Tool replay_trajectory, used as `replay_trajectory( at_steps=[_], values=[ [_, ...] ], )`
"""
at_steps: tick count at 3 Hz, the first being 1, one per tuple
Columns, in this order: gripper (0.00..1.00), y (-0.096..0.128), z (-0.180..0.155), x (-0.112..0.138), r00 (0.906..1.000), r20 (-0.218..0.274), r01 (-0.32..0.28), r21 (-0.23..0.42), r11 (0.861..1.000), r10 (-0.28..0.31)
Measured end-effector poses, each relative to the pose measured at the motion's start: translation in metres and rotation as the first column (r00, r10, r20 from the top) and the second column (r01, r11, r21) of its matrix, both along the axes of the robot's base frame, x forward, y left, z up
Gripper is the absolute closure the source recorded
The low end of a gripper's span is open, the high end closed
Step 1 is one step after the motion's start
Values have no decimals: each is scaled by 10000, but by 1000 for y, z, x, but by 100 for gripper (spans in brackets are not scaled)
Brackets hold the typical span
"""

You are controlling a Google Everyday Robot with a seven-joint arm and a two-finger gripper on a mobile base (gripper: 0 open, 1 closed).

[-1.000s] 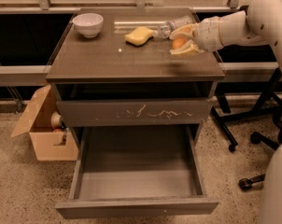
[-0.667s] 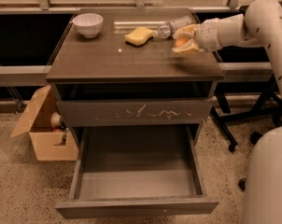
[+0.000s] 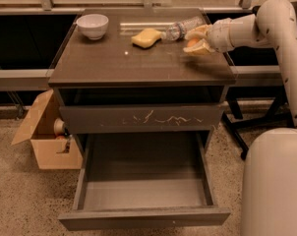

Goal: Pick orange from middle drawer and place on counter

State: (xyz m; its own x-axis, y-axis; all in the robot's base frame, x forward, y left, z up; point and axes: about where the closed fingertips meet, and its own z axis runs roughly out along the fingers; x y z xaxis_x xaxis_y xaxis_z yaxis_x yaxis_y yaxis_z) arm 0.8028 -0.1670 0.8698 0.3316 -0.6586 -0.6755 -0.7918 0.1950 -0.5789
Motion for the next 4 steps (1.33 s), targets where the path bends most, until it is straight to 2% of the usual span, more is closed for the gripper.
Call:
replay_trajectory(
  at_steps=[2,3,4],
  values=[
    [0,-6,3,5,9998,29,180,7,9998,-180],
    [0,-24,24,0,9974,481,534,115,9985,-539],
    [0,-51,61,-19,9861,1239,1099,134,9939,-1107]
  ],
)
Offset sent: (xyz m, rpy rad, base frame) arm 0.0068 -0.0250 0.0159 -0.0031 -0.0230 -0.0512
